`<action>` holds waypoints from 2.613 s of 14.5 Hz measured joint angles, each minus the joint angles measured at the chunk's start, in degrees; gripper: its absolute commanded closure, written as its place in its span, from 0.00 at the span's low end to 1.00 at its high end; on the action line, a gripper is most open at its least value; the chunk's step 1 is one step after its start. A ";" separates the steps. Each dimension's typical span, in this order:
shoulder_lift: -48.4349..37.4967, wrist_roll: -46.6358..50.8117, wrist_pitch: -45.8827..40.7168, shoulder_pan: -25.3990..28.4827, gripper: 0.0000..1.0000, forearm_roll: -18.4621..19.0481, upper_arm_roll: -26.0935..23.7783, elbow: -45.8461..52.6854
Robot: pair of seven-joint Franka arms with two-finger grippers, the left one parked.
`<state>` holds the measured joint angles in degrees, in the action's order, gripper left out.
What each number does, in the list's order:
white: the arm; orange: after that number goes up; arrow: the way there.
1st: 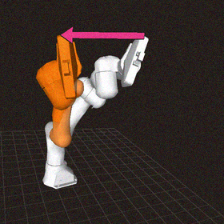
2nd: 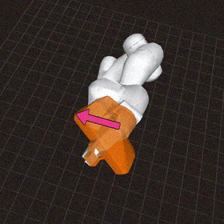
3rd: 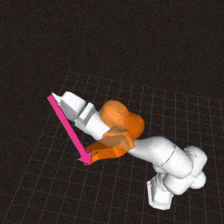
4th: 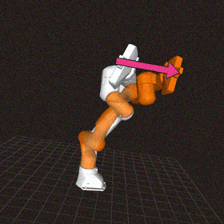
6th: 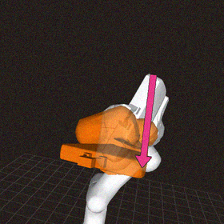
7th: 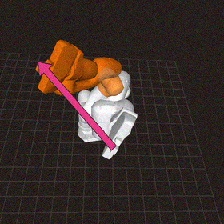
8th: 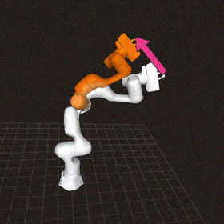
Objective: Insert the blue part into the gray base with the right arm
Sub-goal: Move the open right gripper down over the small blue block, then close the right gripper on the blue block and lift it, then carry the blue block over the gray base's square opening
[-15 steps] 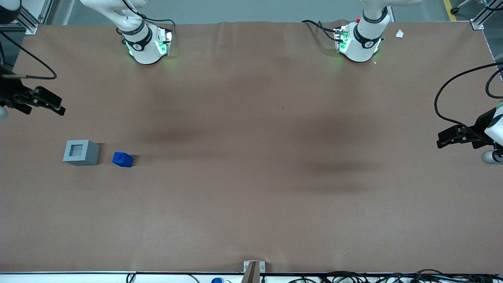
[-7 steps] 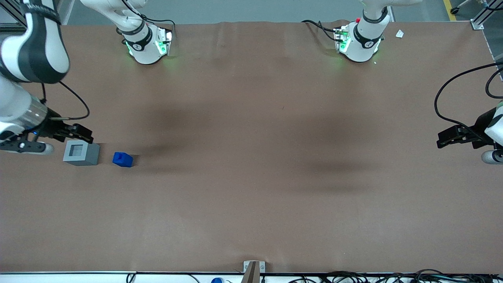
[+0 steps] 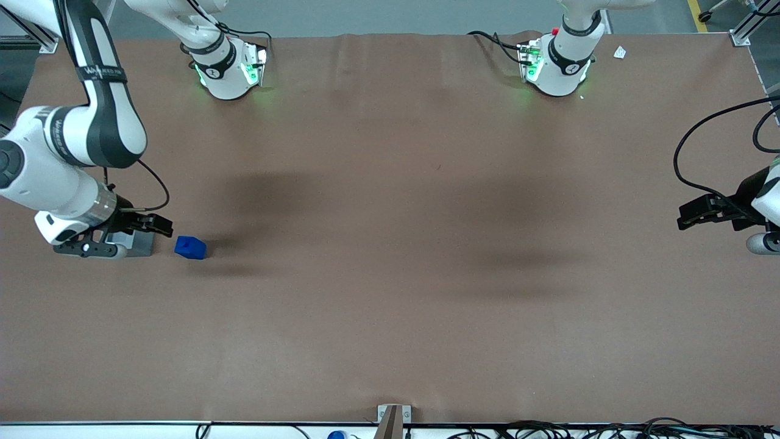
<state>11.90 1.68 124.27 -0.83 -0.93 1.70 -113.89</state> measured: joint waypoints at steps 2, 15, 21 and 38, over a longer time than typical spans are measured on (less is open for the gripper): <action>1.60 0.00 3.42 0.00 0.00 0.00 -0.01 -1.00; 9.54 -0.04 19.68 0.01 0.04 0.00 -0.04 -7.57; 10.32 -0.17 21.00 0.01 0.26 0.00 -0.04 -8.08; 3.69 -0.81 9.94 -0.78 0.82 0.00 0.20 -3.84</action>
<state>15.59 0.87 134.21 -1.62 -0.93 1.90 -117.73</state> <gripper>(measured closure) 0.493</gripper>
